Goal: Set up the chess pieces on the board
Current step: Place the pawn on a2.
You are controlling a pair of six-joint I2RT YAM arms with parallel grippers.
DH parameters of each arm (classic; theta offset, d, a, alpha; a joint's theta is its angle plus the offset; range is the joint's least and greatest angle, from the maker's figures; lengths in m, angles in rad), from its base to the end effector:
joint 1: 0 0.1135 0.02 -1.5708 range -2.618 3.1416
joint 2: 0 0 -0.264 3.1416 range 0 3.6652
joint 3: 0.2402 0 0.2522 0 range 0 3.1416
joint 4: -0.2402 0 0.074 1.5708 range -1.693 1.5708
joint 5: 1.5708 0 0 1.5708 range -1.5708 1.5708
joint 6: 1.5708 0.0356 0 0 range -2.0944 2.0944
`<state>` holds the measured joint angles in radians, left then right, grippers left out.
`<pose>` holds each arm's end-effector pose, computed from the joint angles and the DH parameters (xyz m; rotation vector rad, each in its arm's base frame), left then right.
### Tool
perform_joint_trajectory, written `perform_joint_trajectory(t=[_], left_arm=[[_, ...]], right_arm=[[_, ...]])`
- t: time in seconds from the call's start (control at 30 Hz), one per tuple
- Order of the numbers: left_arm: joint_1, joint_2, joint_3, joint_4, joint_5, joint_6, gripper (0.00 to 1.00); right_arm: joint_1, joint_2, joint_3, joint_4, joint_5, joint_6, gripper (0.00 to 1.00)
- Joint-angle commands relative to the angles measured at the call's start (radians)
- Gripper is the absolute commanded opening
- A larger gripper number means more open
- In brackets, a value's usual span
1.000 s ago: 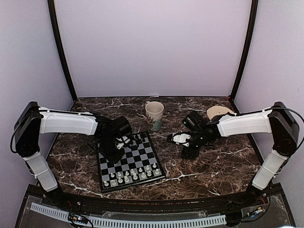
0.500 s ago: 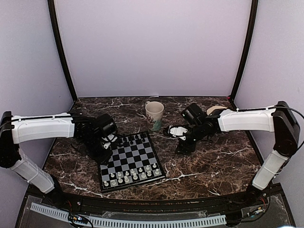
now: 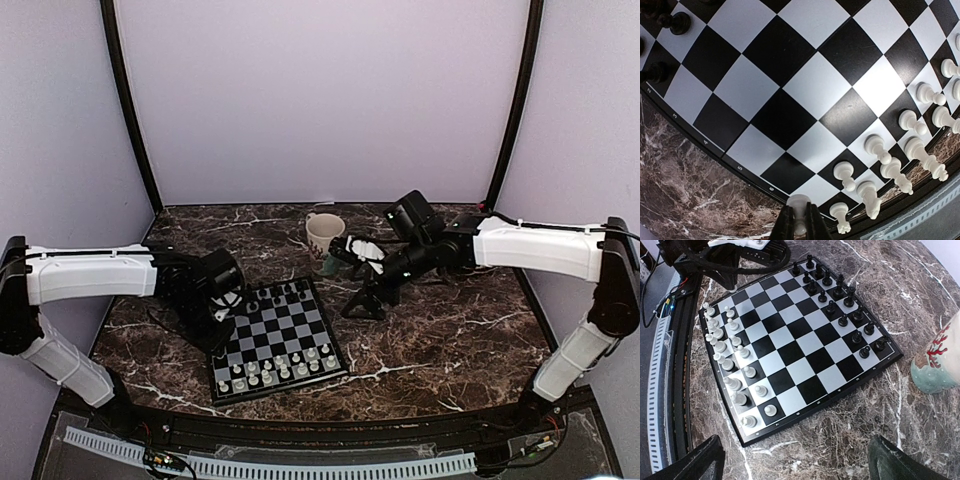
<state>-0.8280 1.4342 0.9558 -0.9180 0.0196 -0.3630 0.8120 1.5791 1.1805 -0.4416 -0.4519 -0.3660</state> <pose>0.1673 -0.1833 0.2076 0.6945 2.9219 -0.1717 0.2240 0.2589 0.2587 -1.5241 1.8975 0.7486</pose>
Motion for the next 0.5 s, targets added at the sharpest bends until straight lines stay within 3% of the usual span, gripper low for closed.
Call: perform_joint_trajectory(t=[0.0,0.47], left_arm=[[0.0,-0.002,-0.025,0.01,0.029,-0.03,0.02],[-0.046,0.029,-0.066,0.029,0.056,-0.066,0.02]], right_arm=[[0.019,-0.019,-0.051,0.034,-0.04,0.01,1.0],[0.022,-0.002,-0.055,0.034,0.006,-0.014,1.0]])
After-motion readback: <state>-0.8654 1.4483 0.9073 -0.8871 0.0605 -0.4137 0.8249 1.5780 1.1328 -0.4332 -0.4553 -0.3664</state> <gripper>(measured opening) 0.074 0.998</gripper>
